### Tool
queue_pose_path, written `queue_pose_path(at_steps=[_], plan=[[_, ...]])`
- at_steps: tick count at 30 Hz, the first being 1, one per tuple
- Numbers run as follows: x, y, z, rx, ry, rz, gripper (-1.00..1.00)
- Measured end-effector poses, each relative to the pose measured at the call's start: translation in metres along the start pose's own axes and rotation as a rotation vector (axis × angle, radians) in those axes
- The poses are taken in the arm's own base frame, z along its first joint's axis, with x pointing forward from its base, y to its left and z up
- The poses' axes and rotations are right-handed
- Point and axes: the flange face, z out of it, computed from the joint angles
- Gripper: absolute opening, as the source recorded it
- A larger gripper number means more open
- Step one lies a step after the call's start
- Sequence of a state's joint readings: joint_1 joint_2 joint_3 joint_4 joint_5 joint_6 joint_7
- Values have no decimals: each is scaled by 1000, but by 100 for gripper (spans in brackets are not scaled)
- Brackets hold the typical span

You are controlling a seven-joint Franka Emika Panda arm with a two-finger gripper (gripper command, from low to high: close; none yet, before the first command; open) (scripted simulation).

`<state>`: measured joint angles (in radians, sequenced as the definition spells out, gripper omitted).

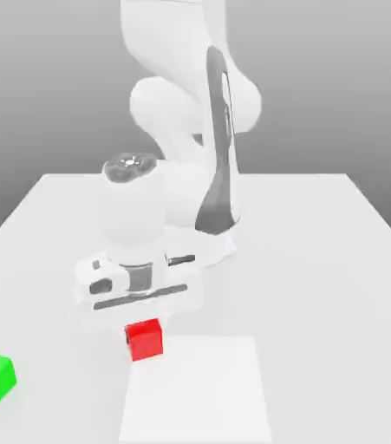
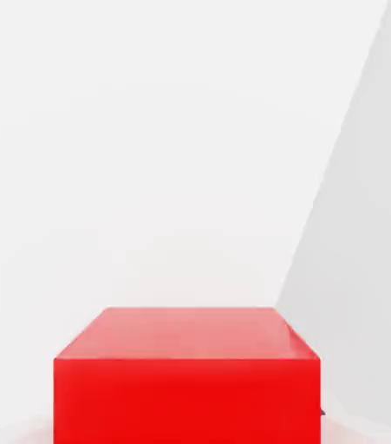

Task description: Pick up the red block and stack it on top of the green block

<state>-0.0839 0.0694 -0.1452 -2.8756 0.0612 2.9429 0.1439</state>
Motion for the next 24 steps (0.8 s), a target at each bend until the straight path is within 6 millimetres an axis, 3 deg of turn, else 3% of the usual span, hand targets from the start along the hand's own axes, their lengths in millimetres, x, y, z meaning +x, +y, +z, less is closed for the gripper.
queue_pose_path(at_steps=[3,5,10,17,19,22,23,24], plan=[[-1,2,-25,0,0,4,-100],[14,14,-35,-1,0,84,-100],[72,64,-49,1,-2,387,-100],[140,154,-69,1,0,810,-100],[150,170,-58,1,1,873,-100],[152,174,-20,0,2,892,-100],[152,175,-11,0,2,893,100],[152,175,-11,0,2,893,100]])
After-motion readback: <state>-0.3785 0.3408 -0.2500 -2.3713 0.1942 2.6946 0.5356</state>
